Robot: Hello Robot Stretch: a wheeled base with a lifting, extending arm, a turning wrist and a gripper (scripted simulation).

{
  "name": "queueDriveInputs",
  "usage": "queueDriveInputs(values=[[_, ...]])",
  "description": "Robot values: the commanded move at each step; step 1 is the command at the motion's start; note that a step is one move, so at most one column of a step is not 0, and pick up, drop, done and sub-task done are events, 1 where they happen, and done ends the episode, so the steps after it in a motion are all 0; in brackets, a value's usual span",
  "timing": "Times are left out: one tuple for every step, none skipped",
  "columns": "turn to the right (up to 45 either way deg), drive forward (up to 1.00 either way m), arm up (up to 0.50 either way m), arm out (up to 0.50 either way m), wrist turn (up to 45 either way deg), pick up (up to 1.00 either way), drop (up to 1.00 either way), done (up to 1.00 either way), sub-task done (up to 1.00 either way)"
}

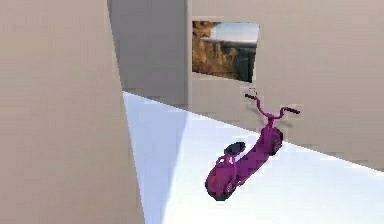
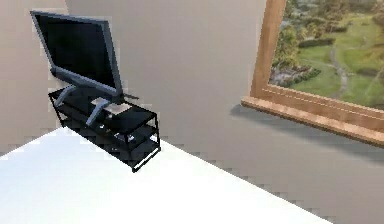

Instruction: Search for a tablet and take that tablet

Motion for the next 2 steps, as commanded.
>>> queueDriveInputs(values=[[0.0, 0.70, 0.00, 0.00, 0.0, 0.00, 0.00, 0.00, 0.00], [9.0, 0.00, 0.00, 0.00, 0.0, 0.00, 0.00, 0.00, 0.00]])
